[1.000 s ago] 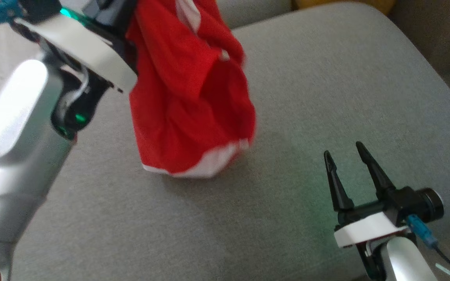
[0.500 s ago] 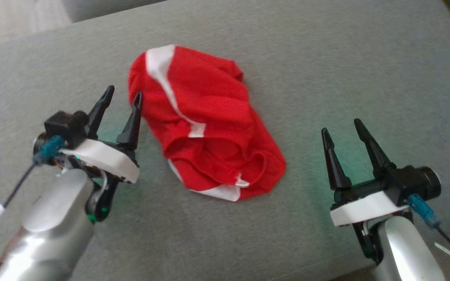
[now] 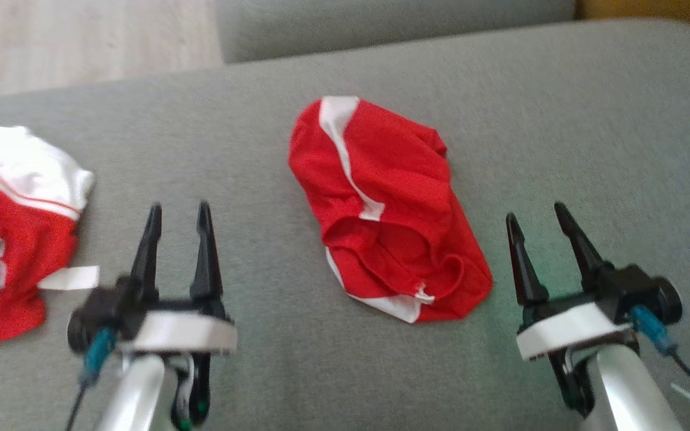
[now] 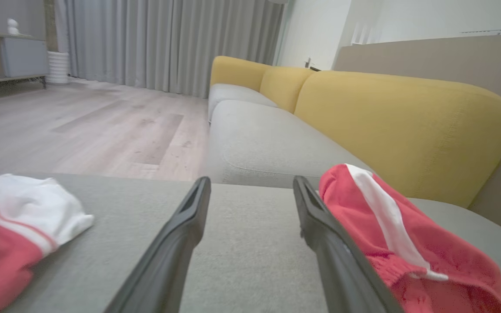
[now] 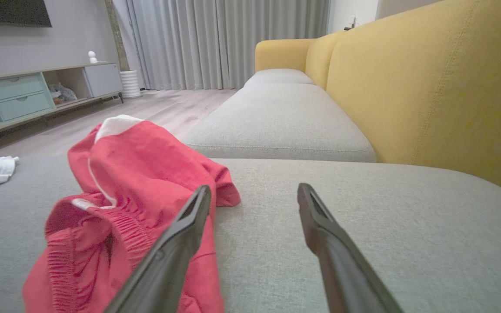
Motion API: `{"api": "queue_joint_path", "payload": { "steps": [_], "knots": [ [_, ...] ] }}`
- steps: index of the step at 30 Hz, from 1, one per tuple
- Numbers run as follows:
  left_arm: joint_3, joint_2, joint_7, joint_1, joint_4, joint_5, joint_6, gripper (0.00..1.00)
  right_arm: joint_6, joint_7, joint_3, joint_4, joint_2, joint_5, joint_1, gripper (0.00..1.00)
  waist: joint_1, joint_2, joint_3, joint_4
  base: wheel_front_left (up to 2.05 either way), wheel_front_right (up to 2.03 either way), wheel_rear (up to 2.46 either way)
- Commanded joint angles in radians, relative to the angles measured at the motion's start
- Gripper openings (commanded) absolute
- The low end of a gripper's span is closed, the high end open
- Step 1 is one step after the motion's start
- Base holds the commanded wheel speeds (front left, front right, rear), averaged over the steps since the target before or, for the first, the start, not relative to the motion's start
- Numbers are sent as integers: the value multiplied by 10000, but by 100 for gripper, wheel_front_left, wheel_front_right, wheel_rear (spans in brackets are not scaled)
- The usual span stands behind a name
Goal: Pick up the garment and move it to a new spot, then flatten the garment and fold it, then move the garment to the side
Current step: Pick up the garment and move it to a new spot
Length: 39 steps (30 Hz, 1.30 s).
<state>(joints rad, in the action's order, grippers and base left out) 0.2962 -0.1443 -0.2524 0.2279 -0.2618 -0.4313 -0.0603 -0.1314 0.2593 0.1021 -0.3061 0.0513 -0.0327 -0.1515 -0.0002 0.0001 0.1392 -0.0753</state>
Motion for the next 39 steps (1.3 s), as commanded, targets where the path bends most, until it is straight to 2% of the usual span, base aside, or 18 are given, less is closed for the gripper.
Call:
{"api": "queue_joint_path", "payload": {
  "steps": [1, 10, 17, 29, 39],
  "knots": [
    [-709, 87, -91, -183, 626, 504, 135, 100, 7, 24, 161, 270, -10, -42, 171, 100, 2, -1, -783, 667, 0, 0, 0],
    [-1926, 757, -92, -2361, 2042, 2187, 508, 100, 7, 24, 172, 617, -10, -130, 1103, 100, 2, -1, -1531, 1027, 0, 0, 0],
    [-2055, 912, -93, -3549, 2307, 2922, 648, 100, 7, 24, 130, 850, -10, -185, 1839, 100, 2, -1, -1883, 1136, 0, 0, 0],
    [-1934, 938, -93, -3813, 2362, 3260, 510, 100, 7, 24, 26, 894, -11, -290, 2152, 100, 2, -1, -2024, 1220, 0, 0, 0],
    [-1811, 939, -93, -3814, 2274, 3438, 575, 100, 7, 24, -20, 883, -11, -317, 2127, 100, 2, -1, -1962, 1239, 0, 0, 0]
  ]
}}
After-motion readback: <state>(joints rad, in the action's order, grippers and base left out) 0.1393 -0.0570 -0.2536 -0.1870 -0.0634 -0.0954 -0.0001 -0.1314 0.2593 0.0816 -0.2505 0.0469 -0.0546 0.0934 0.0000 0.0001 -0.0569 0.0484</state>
